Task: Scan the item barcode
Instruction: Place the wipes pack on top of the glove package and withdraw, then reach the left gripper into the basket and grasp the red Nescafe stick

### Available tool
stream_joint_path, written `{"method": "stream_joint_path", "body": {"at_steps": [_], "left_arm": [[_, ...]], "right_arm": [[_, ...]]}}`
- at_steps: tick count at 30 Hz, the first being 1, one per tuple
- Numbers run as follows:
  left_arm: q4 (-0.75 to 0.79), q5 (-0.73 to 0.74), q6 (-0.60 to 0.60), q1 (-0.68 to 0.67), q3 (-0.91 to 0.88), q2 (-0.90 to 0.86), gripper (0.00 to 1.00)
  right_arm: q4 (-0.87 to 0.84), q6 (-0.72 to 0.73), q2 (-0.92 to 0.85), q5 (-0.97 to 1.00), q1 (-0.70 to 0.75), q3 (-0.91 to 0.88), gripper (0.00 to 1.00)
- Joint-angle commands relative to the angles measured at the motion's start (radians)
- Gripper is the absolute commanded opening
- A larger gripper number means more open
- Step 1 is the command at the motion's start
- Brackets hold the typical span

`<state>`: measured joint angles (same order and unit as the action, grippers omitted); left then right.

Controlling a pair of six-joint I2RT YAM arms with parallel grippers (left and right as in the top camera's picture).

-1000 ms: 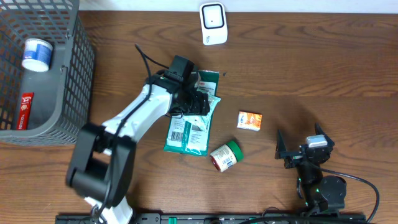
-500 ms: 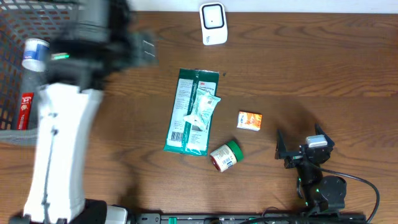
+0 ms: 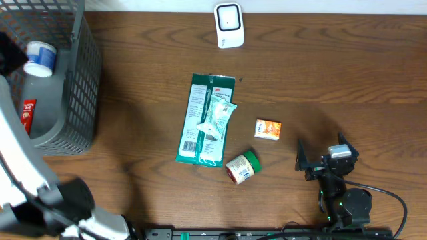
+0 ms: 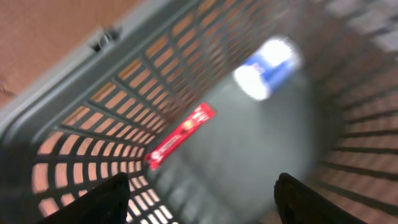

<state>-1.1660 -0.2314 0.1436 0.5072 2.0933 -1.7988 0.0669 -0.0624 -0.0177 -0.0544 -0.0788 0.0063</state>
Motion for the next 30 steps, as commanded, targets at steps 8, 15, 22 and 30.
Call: {"method": "stream_joint_path", "body": {"at_steps": [8,15,22,30], "left_arm": [[-0.042,-0.017,-0.151,0.064,-0.015,-0.323,0.74],[-0.037,-0.017,-0.209,0.064,-0.019,-0.422,0.74],[-0.014,-0.016,-0.292,0.073,-0.029,-0.488,0.74],[-0.008,-0.016,-0.312,0.115,-0.033,-0.553,0.74]], "right_arm": [[0.004,0.005,0.004,0.001,0.008,-0.001,0.99],[0.004,0.005,0.004,0.001,0.008,-0.001,0.99],[0.004,0.005,0.004,0.001,0.008,-0.001,0.99],[0.004,0.005,0.004,0.001,0.008,-0.001,0.99]]}}
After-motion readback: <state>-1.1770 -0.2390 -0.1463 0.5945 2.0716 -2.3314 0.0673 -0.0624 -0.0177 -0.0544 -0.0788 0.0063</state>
